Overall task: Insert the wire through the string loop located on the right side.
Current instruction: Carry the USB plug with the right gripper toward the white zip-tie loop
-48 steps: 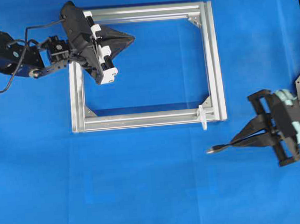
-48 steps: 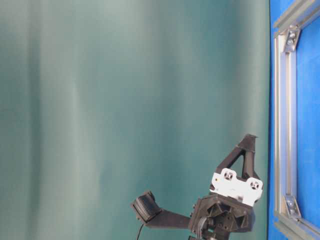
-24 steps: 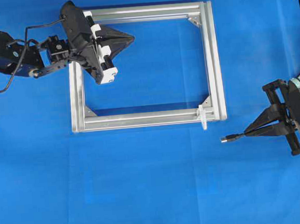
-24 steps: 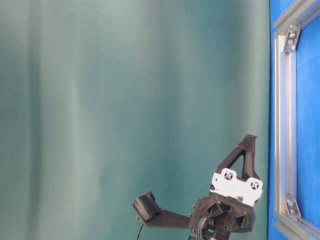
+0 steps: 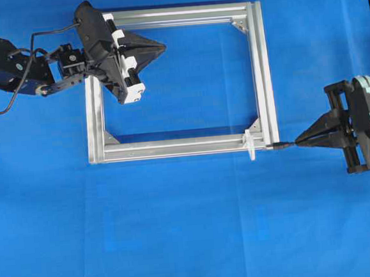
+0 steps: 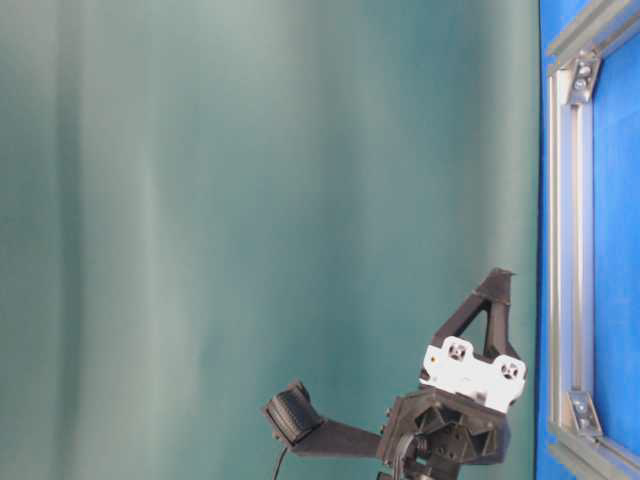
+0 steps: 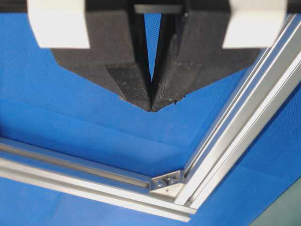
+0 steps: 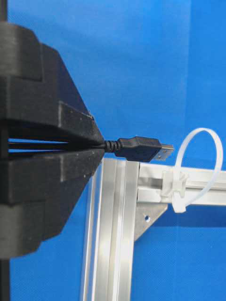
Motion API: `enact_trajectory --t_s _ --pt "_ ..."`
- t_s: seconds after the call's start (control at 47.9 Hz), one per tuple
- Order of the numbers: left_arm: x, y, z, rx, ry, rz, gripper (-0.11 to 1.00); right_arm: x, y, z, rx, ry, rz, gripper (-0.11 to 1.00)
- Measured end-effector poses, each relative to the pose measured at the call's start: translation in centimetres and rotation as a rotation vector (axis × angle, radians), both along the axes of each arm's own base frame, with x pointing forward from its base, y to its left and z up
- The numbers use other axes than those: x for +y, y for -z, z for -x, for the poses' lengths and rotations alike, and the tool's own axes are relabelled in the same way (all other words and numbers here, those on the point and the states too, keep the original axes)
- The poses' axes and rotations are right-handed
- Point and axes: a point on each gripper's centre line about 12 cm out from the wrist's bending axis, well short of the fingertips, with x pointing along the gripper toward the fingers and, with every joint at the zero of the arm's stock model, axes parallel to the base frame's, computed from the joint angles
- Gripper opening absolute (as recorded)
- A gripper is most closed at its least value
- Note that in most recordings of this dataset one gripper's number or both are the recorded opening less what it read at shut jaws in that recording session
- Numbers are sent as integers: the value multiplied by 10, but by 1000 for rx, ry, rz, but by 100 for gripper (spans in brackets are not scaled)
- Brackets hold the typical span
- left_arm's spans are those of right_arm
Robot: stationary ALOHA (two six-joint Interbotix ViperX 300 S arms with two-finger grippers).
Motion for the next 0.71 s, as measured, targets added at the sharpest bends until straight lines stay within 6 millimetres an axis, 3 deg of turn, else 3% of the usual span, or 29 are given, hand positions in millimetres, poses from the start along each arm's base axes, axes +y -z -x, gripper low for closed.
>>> enact_trajectory --t_s 0.71 --pt "0 0 0 0 0 0 2 -1 -1 -1 -11 5 1 -4"
